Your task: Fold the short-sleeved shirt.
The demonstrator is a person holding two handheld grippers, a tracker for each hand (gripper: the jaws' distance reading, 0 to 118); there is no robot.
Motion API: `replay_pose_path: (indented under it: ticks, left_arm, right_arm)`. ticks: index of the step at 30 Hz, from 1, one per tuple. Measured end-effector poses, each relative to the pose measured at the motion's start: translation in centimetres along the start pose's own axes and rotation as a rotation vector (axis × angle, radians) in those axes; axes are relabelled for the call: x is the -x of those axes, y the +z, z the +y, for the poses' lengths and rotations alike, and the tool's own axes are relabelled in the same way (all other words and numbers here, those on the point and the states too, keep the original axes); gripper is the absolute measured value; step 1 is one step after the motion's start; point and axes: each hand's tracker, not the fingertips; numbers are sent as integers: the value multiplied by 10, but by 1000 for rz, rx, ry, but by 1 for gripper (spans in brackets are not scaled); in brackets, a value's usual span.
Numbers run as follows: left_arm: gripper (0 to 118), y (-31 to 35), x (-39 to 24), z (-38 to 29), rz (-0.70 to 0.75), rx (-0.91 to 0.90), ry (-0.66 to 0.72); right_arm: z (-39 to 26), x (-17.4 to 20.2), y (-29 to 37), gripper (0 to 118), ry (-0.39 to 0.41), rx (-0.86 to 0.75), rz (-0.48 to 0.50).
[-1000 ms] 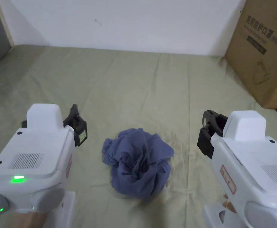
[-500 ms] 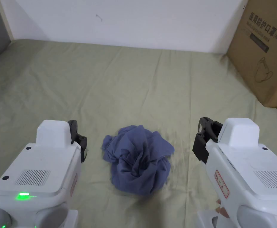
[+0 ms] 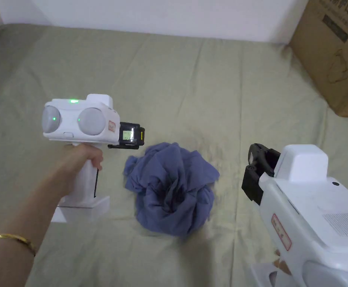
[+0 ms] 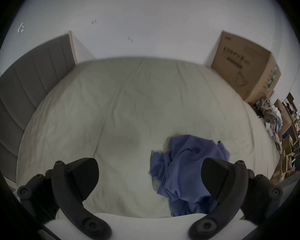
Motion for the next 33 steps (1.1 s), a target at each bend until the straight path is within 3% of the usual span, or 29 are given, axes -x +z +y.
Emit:
replay_pose_path:
  ticks: [6, 11, 12, 13, 16, 18, 20, 23, 27, 31, 32, 33]
  left_arm:
    - [117, -80, -15, 11, 125, 237, -49]
    - [98, -113, -28, -4, 163, 334, -98]
    - [90, -118, -30, -8, 168, 345, -93]
    - [71, -119, -32, -11, 165, 350, -87]
    - [1, -111, -38, -18, 24, 327, -33]
    - [0, -107, -51, -23, -32, 314, -80]
    - [0, -114, -52, -25, 51, 313, -215]
    - [0, -100, -40, -15, 15, 286, -110]
    - [0, -52, -24, 1, -24, 104, -59]
    - [0, -14, -10, 11, -81, 5, 41]
    - [0, -6, -6, 11, -90, -9, 55]
    - [0, -1, -3, 10, -100, -19, 70]
  right_arm:
    - [-7, -13, -15, 0, -16, 42, -27]
    - [-13, -24, -24, 0, -19, 80, -60]
    - [-14, -26, -25, 0, -22, 87, -64]
    - [-15, -27, -26, 0, -22, 96, -71]
    - [-20, -29, -26, 0, -17, 104, -81]
    - [-23, -29, -26, 0, -20, 114, -80]
    - [-24, -29, -26, 0, -27, 124, -77]
    - [-23, -26, -20, 0, -28, 120, -69]
    - [-14, -25, -21, 0, 4, 123, -42]
    - [-6, -31, -47, 2, 1, 272, 43]
    - [-5, -30, -57, 13, 46, 330, 49]
    - [-6, -29, -68, 38, 89, 370, 51]
